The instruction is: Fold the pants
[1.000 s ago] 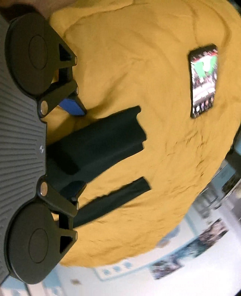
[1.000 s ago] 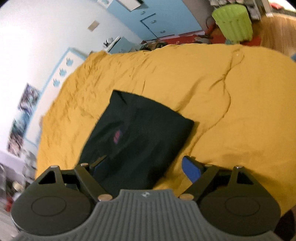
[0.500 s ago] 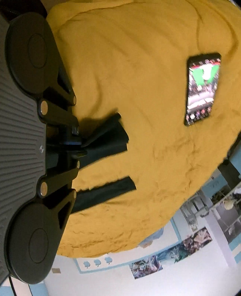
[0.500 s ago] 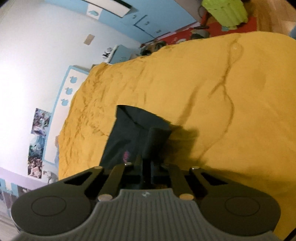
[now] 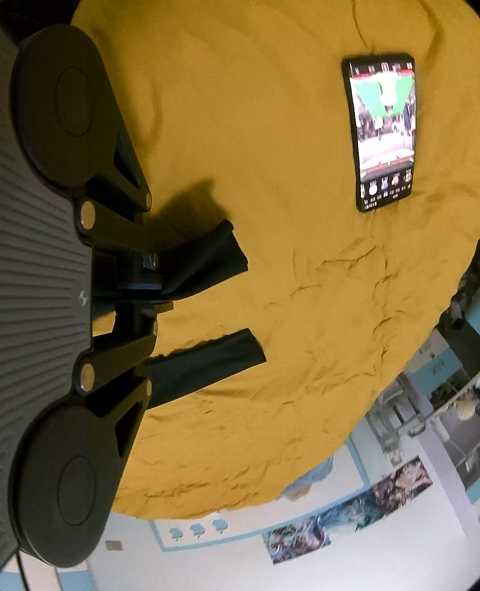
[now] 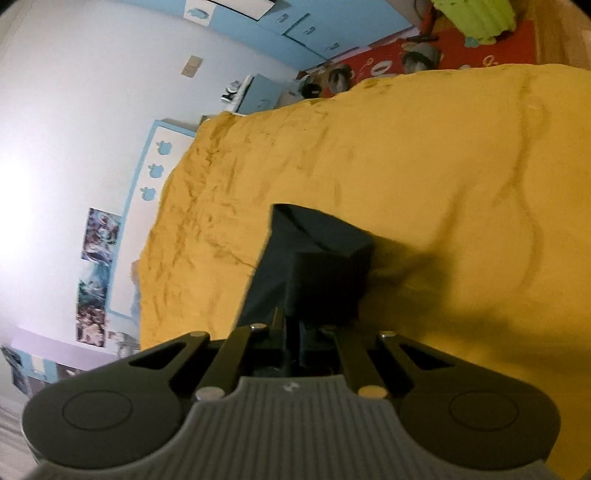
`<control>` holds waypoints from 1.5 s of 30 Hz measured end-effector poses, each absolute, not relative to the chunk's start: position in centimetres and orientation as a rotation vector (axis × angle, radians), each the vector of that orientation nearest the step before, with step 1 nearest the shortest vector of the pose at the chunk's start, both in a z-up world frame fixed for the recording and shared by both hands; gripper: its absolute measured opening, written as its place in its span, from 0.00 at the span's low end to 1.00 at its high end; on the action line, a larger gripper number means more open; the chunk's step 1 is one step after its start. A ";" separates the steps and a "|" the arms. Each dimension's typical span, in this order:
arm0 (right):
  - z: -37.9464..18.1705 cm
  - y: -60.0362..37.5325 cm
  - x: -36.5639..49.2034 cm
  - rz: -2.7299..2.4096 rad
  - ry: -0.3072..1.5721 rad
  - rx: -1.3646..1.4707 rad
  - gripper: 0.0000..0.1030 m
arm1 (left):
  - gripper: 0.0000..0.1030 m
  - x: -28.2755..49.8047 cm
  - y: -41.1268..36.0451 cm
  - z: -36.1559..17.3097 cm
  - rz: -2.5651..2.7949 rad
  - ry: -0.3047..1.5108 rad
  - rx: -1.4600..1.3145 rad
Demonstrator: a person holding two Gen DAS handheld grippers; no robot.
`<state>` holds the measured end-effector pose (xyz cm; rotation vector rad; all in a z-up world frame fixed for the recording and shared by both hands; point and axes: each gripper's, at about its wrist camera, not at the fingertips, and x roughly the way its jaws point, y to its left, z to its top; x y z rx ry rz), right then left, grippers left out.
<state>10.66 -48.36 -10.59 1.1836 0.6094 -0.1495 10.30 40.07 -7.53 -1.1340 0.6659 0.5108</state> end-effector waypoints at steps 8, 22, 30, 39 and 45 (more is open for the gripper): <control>-7.8 -49.1 19.7 -0.093 0.650 1.188 0.00 | 0.04 18.5 40.5 -5.8 0.547 0.713 -1.172; -10.1 -49.4 35.3 -0.132 0.806 1.196 0.00 | 0.04 31.1 42.3 -9.9 0.624 0.827 -1.255; -14.3 -50.0 40.8 -0.240 0.762 1.249 0.12 | 0.06 37.1 44.1 -13.4 0.643 0.831 -1.257; -11.6 -48.5 36.3 -0.258 0.738 0.831 0.20 | 0.18 31.7 45.3 -8.1 0.746 0.667 -0.914; -10.7 -42.7 32.5 -0.068 0.783 0.575 0.34 | 0.34 29.6 39.9 -8.2 0.530 0.782 -0.687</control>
